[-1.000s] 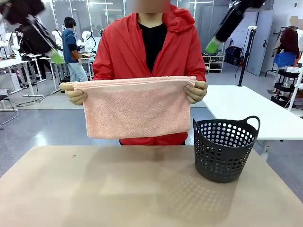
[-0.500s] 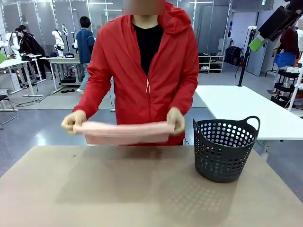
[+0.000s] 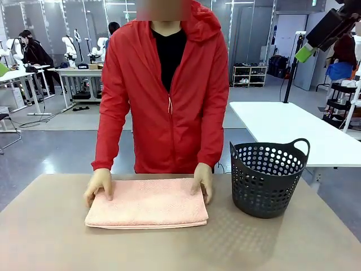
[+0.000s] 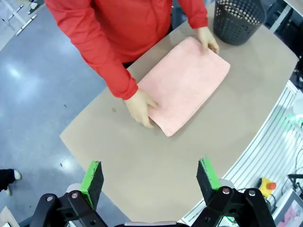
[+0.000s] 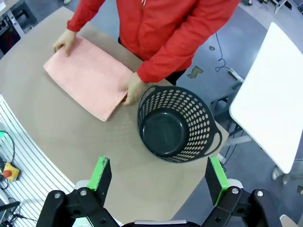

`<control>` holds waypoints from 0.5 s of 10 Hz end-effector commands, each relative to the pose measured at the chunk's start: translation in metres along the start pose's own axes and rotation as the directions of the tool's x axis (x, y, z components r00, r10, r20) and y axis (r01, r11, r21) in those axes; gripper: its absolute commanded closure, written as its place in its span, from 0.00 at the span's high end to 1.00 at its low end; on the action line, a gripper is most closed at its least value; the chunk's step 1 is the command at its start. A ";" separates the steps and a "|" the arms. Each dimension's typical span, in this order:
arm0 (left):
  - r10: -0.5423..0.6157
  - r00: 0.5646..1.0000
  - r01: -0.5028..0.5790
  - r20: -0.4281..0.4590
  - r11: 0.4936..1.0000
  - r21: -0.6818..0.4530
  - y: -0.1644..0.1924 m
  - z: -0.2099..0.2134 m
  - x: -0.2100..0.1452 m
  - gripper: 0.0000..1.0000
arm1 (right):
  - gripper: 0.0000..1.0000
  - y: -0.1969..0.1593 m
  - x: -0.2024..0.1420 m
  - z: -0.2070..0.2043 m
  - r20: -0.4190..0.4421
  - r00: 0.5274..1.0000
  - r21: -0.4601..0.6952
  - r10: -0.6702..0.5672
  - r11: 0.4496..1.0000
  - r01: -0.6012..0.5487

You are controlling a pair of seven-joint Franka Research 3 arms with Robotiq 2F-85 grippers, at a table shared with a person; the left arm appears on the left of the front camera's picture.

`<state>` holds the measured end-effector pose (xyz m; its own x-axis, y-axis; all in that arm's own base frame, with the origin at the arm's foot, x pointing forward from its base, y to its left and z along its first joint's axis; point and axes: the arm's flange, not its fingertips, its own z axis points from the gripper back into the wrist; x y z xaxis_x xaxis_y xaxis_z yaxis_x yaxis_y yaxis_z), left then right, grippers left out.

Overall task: Fold the towel.
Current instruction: Release the end of the 100 cm Hotel Towel you were holding, then pick up the 100 cm Hotel Towel and place it on the left side of the table.

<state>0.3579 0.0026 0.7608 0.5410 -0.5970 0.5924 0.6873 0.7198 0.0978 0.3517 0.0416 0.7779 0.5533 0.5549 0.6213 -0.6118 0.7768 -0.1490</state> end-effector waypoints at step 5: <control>-0.016 1.000 0.016 -0.001 1.000 0.000 0.001 0.001 0.000 1.00 | 1.00 -0.002 -0.001 0.001 -0.001 1.000 -0.002 0.011 1.000 -0.011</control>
<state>0.3579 0.0026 0.7609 0.5409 -0.5969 0.5926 0.6873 0.7198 0.0977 0.3517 0.0414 0.7779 0.5531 0.5548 0.6215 -0.6121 0.7767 -0.1486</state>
